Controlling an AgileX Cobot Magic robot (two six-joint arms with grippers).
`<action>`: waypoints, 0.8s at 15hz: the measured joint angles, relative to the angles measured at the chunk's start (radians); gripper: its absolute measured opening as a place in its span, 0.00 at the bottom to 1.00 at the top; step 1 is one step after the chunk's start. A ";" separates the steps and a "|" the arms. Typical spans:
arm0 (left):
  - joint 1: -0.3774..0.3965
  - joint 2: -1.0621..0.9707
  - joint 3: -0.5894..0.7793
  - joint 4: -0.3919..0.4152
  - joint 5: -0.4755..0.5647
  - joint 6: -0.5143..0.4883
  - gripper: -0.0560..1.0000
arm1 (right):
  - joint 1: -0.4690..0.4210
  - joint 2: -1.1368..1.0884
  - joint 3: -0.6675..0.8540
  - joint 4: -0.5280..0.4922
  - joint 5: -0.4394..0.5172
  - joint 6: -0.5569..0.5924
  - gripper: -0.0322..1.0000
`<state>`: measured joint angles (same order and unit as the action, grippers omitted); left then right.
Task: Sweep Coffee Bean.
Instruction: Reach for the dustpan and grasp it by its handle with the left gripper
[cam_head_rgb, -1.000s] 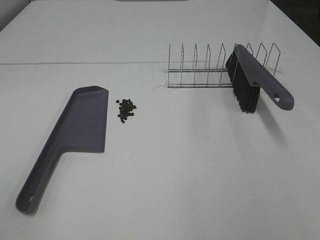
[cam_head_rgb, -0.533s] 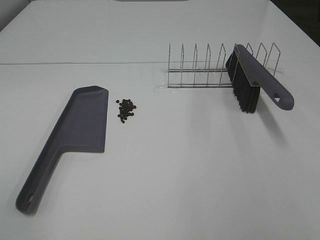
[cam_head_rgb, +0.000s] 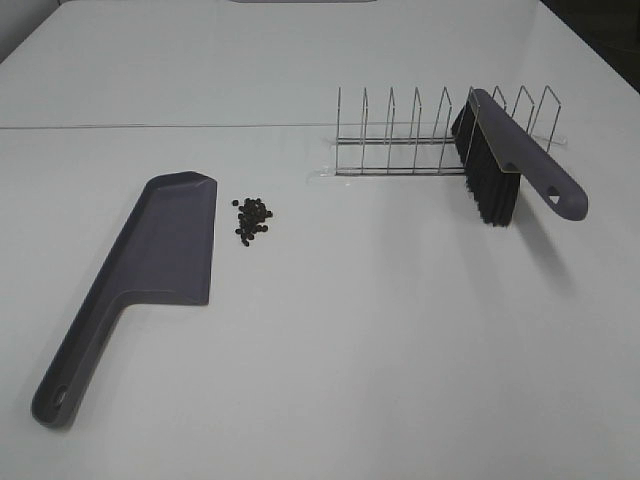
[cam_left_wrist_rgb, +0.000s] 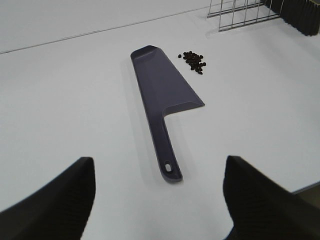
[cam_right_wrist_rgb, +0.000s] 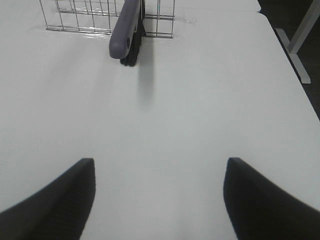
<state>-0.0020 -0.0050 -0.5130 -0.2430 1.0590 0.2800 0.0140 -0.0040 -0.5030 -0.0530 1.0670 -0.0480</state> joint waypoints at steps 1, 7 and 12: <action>0.000 0.000 0.000 0.000 0.000 0.000 0.70 | 0.000 0.000 0.000 0.000 0.000 0.000 0.71; 0.000 0.018 -0.008 -0.009 -0.119 -0.128 0.68 | 0.000 0.000 0.000 0.000 0.000 0.000 0.71; 0.000 0.299 -0.034 -0.010 -0.476 -0.189 0.67 | 0.000 0.000 0.000 0.000 0.000 0.000 0.71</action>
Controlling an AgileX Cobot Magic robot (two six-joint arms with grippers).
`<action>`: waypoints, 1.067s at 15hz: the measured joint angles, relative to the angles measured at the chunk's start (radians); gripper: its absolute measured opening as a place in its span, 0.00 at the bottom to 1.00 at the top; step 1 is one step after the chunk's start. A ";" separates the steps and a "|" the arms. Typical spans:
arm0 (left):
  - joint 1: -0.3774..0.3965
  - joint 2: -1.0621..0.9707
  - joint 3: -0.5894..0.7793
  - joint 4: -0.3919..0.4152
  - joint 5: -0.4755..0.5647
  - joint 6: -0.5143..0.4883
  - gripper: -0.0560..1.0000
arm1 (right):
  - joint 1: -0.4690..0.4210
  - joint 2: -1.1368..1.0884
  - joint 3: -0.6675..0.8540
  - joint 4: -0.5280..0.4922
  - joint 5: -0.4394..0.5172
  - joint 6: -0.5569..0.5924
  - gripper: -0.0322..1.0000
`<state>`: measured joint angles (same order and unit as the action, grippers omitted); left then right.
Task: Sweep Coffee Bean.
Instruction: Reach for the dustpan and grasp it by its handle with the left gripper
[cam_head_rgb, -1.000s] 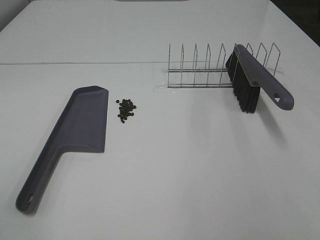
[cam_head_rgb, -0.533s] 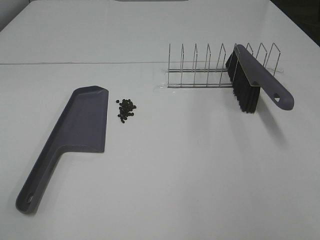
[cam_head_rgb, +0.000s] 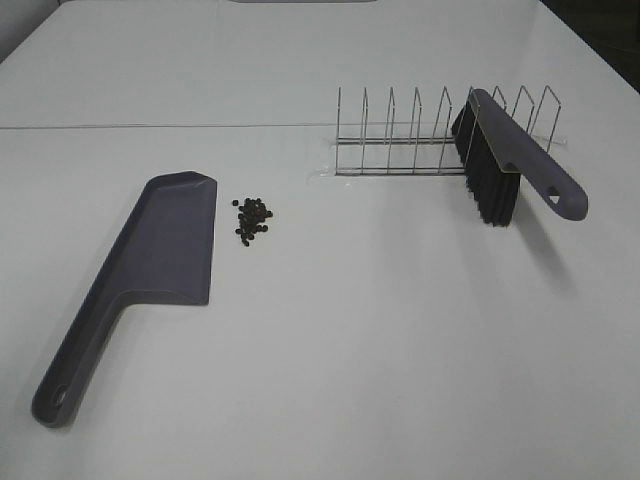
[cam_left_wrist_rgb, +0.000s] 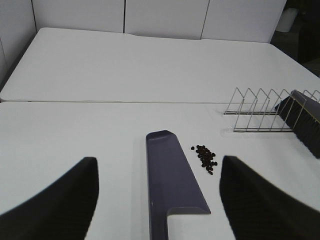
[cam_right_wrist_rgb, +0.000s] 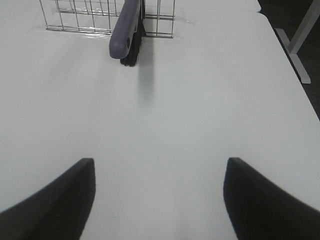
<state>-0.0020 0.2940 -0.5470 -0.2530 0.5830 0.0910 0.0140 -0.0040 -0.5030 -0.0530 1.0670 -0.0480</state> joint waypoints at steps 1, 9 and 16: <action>0.000 0.105 -0.027 -0.001 -0.034 0.000 0.67 | 0.000 0.000 0.000 0.000 0.000 0.000 0.71; 0.000 1.106 -0.434 -0.007 0.191 0.014 0.67 | 0.000 0.000 0.000 0.000 0.000 0.000 0.71; -0.213 1.367 -0.439 0.179 0.233 -0.228 0.67 | 0.000 0.000 0.000 -0.002 0.000 0.000 0.71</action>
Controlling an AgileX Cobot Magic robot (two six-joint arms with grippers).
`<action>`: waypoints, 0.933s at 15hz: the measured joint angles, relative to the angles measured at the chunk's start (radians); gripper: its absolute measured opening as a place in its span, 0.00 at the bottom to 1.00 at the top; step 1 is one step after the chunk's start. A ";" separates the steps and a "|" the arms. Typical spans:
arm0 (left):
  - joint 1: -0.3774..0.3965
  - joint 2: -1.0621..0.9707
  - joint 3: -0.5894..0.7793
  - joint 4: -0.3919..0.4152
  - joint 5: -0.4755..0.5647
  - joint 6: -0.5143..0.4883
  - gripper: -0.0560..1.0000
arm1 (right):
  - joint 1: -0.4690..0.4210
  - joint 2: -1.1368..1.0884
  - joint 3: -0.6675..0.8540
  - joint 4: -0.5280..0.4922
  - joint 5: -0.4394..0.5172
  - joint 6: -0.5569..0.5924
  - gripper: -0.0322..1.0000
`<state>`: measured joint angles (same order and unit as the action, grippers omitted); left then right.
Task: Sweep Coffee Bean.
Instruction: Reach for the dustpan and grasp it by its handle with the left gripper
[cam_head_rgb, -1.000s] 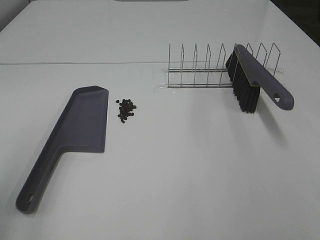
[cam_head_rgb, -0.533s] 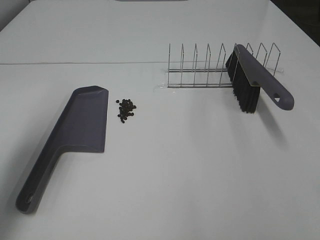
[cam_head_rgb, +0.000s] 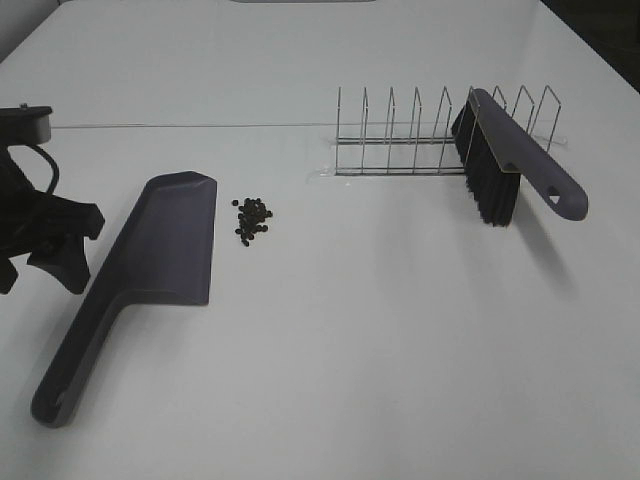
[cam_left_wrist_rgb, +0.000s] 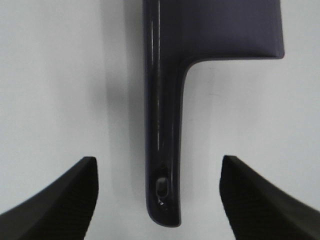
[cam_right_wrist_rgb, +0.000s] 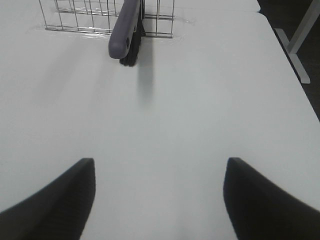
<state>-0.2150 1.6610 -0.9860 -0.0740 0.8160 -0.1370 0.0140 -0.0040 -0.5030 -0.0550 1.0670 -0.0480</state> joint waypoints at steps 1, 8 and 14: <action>-0.027 0.016 0.000 0.043 0.016 -0.047 0.68 | 0.000 0.000 0.000 0.000 0.000 0.000 0.71; -0.058 0.115 -0.003 0.059 -0.065 -0.093 0.68 | 0.000 0.000 0.000 -0.018 0.000 0.000 0.71; -0.058 0.223 -0.003 0.055 -0.119 -0.083 0.68 | 0.000 0.000 0.000 -0.022 0.000 0.000 0.71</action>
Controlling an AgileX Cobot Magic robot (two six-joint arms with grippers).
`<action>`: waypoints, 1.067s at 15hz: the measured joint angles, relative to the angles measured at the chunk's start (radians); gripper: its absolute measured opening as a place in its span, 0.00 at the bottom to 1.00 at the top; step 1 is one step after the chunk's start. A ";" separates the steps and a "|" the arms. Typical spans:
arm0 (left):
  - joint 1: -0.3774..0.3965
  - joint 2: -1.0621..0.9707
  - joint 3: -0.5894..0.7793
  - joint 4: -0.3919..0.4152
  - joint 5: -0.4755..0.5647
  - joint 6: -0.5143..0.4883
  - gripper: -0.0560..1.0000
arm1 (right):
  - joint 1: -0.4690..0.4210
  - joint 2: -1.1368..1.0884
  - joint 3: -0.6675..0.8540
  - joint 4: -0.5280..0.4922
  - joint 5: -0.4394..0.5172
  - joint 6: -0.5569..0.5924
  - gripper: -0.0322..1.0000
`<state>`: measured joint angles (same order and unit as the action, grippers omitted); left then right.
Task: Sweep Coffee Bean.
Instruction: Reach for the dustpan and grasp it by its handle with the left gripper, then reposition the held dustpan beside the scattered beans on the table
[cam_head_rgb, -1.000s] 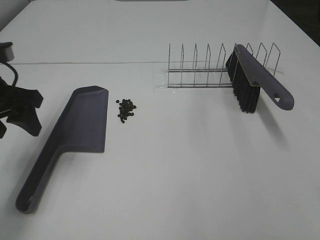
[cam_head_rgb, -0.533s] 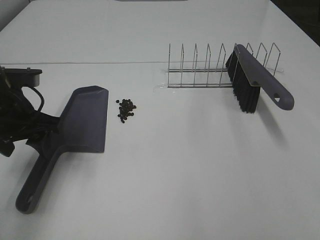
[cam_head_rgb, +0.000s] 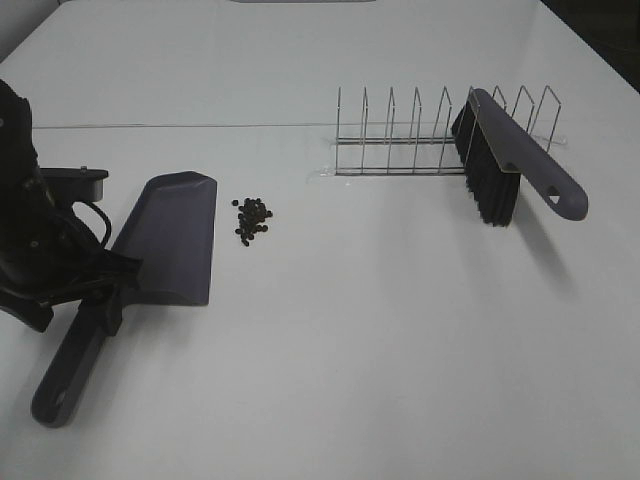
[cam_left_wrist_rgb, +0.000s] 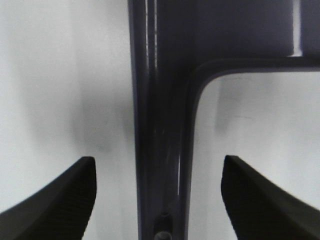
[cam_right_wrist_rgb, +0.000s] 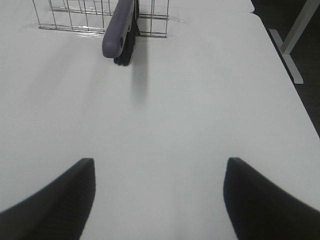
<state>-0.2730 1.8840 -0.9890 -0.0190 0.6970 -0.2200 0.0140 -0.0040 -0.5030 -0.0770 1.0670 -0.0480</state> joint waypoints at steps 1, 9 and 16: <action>0.000 0.025 0.000 0.000 -0.006 0.000 0.68 | 0.000 0.000 0.000 -0.002 0.000 0.000 0.71; -0.001 0.084 -0.008 -0.006 -0.032 0.001 0.58 | 0.000 0.000 0.000 -0.014 0.000 0.000 0.71; -0.001 0.085 -0.009 -0.007 -0.041 -0.012 0.38 | 0.000 0.000 0.000 -0.014 0.000 0.000 0.71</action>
<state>-0.2740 1.9690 -0.9980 -0.0260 0.6560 -0.2320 0.0140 -0.0040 -0.5030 -0.0910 1.0670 -0.0480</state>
